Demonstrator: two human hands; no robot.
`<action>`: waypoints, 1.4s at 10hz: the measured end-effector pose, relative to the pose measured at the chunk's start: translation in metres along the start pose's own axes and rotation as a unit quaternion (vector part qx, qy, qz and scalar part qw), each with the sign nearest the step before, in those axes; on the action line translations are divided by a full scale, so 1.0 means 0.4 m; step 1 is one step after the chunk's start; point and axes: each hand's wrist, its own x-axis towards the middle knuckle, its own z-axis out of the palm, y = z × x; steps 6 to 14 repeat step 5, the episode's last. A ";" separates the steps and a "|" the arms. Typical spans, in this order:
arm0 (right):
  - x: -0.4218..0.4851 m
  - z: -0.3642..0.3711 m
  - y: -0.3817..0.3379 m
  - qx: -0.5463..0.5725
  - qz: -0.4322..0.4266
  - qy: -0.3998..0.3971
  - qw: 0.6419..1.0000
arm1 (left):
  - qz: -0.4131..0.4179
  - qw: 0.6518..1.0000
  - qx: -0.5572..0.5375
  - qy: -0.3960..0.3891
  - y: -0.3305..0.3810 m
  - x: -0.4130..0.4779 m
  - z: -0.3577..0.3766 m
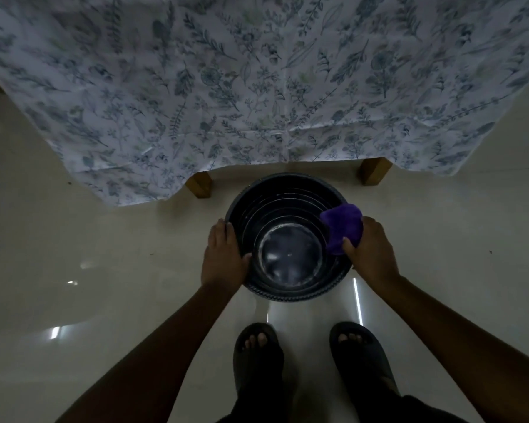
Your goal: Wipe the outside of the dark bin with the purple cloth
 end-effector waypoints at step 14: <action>0.066 -0.044 -0.022 -0.117 -0.078 0.058 0.988 | -0.033 0.989 -0.136 0.045 -0.003 0.041 -0.019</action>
